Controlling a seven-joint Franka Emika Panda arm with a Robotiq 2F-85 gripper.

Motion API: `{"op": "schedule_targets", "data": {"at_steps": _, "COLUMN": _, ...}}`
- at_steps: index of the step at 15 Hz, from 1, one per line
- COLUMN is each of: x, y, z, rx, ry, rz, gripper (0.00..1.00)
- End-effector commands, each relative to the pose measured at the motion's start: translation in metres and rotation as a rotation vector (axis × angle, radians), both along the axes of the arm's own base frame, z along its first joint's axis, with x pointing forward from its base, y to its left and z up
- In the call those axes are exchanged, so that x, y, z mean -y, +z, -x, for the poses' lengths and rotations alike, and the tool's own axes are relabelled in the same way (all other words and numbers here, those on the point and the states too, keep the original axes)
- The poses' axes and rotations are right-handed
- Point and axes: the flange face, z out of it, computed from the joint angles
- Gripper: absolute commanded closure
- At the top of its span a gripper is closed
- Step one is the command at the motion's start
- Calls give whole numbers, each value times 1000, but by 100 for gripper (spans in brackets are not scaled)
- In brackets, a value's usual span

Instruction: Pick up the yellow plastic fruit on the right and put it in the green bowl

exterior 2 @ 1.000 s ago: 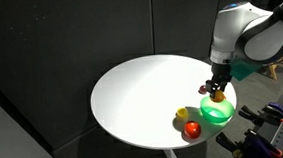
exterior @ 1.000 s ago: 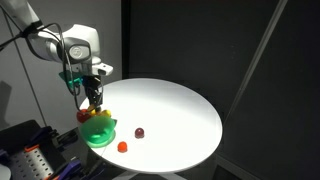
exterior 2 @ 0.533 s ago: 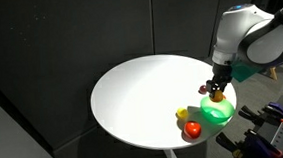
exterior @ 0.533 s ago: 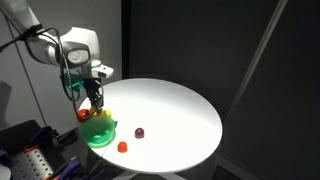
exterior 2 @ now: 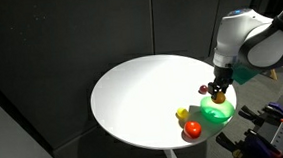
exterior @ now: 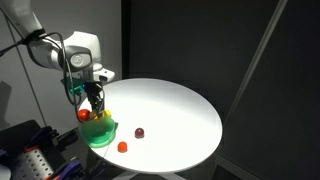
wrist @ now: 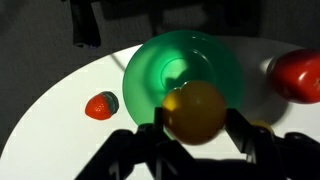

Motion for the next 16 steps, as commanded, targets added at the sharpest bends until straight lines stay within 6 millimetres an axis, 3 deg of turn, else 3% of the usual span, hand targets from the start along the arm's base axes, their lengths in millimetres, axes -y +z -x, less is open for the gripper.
{"op": "schedule_targets", "data": {"at_steps": 1, "x": 3, "y": -8, "z": 1, "rx": 0, "ry": -8, "rz": 17, "gripper": 61}}
{"op": "schedule_targets", "data": {"at_steps": 8, "x": 5, "y": -24, "z": 6, "rx": -22, "ry": -5, "rz": 43, "gripper": 61}}
{"op": "schedule_targets", "data": {"at_steps": 9, "x": 6, "y": -25, "z": 6, "rx": -23, "ry": -7, "rz": 45, "gripper": 14}}
{"op": "schedule_targets", "data": {"at_steps": 12, "x": 8, "y": -28, "z": 7, "rx": -24, "ry": -9, "rz": 45, "gripper": 0}}
{"op": "schedule_targets", "data": {"at_steps": 16, "x": 9, "y": -23, "z": 6, "rx": -24, "ry": -39, "rz": 49, "gripper": 0}}
